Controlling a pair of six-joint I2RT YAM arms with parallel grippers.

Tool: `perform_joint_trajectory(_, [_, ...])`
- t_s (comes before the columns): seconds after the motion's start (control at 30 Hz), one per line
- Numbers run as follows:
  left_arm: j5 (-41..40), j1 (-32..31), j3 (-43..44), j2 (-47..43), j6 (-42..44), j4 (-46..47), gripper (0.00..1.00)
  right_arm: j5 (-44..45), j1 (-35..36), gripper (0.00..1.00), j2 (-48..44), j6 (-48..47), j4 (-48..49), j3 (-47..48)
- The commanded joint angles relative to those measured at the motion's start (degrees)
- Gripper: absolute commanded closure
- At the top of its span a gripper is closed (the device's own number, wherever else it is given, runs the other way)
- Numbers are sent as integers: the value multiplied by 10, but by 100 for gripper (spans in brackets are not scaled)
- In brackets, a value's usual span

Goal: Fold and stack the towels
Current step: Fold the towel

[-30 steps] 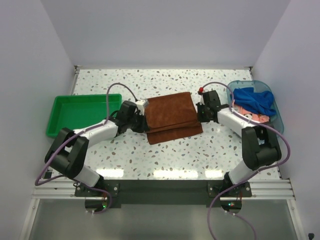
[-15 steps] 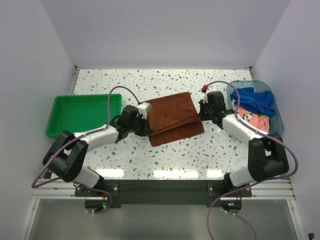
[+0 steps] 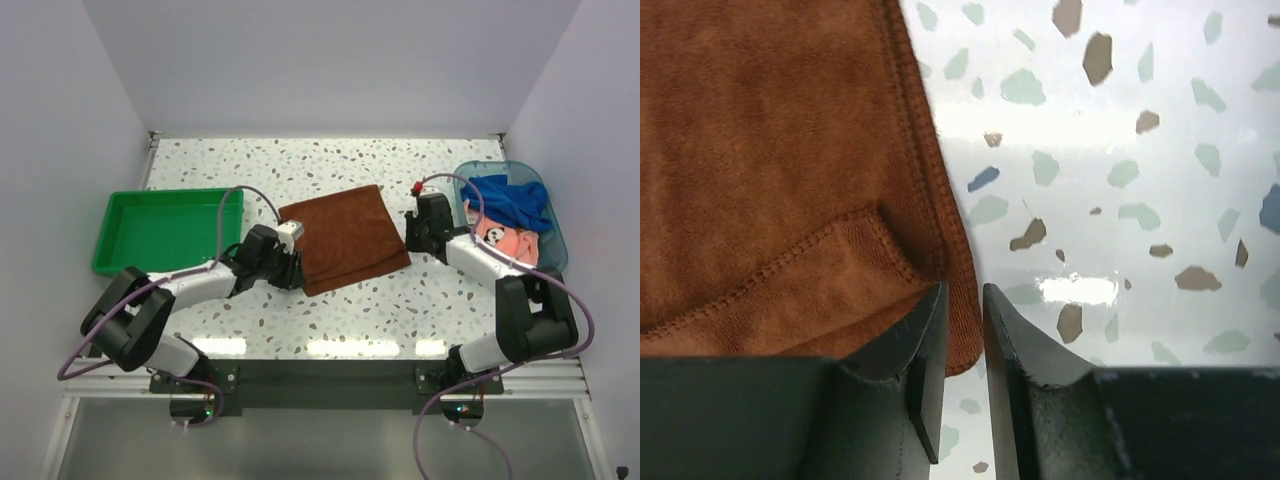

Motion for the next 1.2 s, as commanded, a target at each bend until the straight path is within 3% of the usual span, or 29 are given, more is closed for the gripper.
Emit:
perform_joint_trajectory(0.0, [18, -19, -8, -41, -11, 4, 57, 34, -2, 74, -37, 38, -27, -14])
perform_joint_trajectory(0.1, [25, -34, -20, -84, -18, -13, 50, 33, -2, 73, -77, 57, -43, -31])
perform_joint_trajectory(0.13, [26, -39, -28, -97, -20, -22, 39, 27, -2, 69, -89, 62, -50, -37])
perform_joint_trajectory(0.23, [25, -45, -36, -145, -18, -33, 22, -7, -1, 50, -118, 59, -57, -44])
perform_joint_trajectory(0.3, [27, -45, -36, -170, -9, -56, 19, -16, 0, 44, -114, 50, -61, -28])
perform_joint_trajectory(0.37, [26, -45, -31, -178, -3, -64, 19, -14, 5, 38, -99, 41, -67, -8])
perform_joint_trajectory(0.6, [0, -45, 38, -112, 13, -53, 32, 44, 52, 37, 29, 30, -89, 113])
perform_joint_trajectory(0.87, [14, -48, 98, -22, 49, -47, 37, 118, 96, 35, 163, 63, -144, 228])
perform_joint_trajectory(1.17, [32, -80, 85, 33, 42, -47, 37, 157, 96, 34, 205, 82, -180, 230])
